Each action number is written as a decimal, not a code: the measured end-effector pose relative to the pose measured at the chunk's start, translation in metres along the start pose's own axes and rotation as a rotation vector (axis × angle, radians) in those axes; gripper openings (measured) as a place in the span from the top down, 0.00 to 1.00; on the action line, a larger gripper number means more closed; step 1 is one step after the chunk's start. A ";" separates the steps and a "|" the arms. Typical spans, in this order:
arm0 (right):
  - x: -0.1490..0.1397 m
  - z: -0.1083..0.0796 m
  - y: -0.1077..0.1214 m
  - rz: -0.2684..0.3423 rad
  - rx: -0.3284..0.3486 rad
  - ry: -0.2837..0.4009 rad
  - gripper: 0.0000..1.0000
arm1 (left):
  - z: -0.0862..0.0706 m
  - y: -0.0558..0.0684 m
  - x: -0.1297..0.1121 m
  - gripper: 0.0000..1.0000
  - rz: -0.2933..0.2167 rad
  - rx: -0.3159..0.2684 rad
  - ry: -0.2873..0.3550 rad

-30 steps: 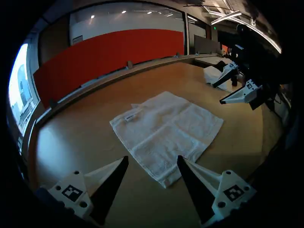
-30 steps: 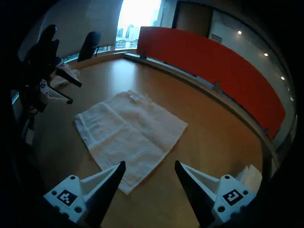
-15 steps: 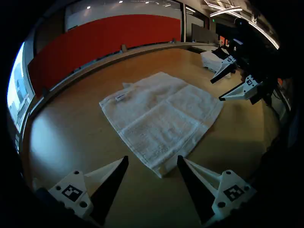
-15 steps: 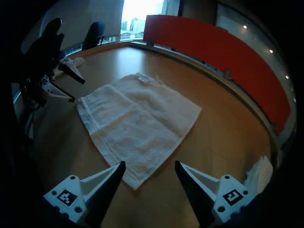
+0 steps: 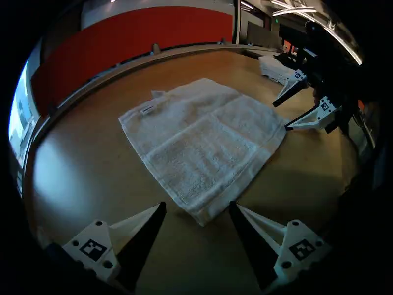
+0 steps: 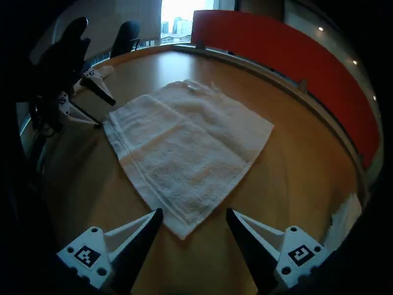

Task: Fold towel

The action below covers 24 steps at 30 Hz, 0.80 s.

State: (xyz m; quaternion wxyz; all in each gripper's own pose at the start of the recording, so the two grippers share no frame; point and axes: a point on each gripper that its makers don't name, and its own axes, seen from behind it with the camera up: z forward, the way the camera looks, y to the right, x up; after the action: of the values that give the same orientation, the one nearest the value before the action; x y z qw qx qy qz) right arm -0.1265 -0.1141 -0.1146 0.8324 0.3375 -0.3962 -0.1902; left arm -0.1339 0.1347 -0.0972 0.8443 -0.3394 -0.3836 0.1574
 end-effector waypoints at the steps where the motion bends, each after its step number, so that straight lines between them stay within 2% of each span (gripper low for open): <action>1: 0.000 0.000 0.000 0.003 0.004 0.000 0.00 | 0.001 0.001 -0.001 0.05 0.000 -0.003 -0.005; 6: -0.002 -0.001 -0.003 0.020 0.028 -0.001 0.02 | 0.004 0.006 -0.006 0.05 0.006 -0.013 -0.029; 14: -0.004 -0.003 -0.005 0.033 0.050 0.000 0.03 | 0.005 0.007 -0.005 0.05 0.007 -0.015 -0.030; 24: -0.003 -0.005 -0.007 0.010 0.064 -0.001 0.03 | 0.006 0.007 -0.005 0.05 0.001 -0.010 -0.030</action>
State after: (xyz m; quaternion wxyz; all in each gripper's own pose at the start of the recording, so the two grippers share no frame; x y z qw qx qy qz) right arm -0.1253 -0.1150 -0.1236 0.8219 0.3617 -0.4043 -0.1734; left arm -0.1415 0.1399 -0.1018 0.8368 -0.3414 -0.3966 0.1611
